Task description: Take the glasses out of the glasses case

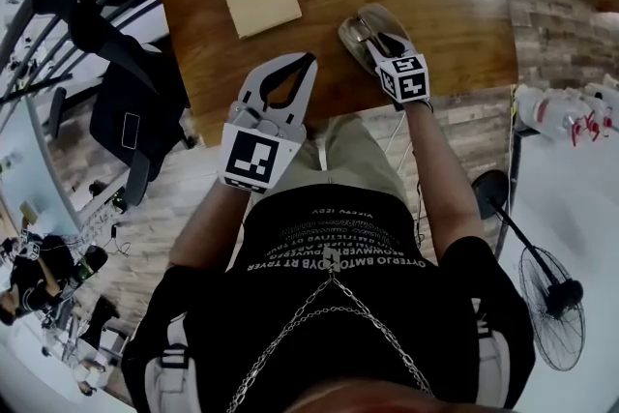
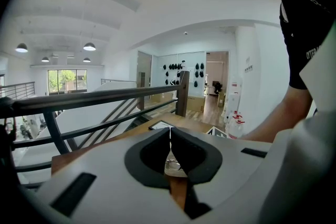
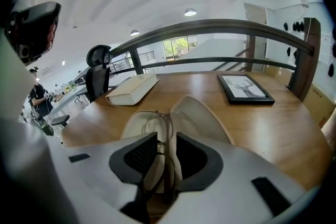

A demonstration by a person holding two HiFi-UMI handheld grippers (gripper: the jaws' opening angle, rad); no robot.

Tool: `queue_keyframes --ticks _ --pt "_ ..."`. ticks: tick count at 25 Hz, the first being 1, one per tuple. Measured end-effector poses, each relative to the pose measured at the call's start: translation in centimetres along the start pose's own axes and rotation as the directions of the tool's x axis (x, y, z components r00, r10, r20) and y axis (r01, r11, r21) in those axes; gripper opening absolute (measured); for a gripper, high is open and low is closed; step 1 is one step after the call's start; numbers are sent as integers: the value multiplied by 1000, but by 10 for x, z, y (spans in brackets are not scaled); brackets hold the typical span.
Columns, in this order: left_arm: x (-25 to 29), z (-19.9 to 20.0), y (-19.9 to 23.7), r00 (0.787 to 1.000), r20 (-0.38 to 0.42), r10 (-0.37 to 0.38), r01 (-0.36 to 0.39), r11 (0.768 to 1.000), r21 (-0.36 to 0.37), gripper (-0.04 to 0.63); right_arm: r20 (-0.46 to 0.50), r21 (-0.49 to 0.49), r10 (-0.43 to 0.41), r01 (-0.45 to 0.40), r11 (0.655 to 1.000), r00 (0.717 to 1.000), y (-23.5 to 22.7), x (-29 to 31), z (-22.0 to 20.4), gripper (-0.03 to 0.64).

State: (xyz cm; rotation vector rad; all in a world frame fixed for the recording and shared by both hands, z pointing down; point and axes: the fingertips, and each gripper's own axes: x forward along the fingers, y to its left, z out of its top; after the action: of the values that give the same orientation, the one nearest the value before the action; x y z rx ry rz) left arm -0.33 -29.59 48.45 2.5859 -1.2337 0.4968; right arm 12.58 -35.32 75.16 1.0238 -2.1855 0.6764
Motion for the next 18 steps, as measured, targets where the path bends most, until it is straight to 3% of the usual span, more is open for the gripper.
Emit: queue_keyframes --ticks 4,9,18 --pt "-2 0 -2 1000 -12 -5 5 1000 14 29 -48 -14 -43 42 999 998 -4 5 -7 44" --pt "-8 10 -6 1000 0 -11 11 999 38 29 -99 -41 -63 59 997 993 -1 6 -12 26" --pt "-25 31 -4 999 48 -15 13 999 43 29 -21 -36 -71 70 997 997 12 -32 17 25"
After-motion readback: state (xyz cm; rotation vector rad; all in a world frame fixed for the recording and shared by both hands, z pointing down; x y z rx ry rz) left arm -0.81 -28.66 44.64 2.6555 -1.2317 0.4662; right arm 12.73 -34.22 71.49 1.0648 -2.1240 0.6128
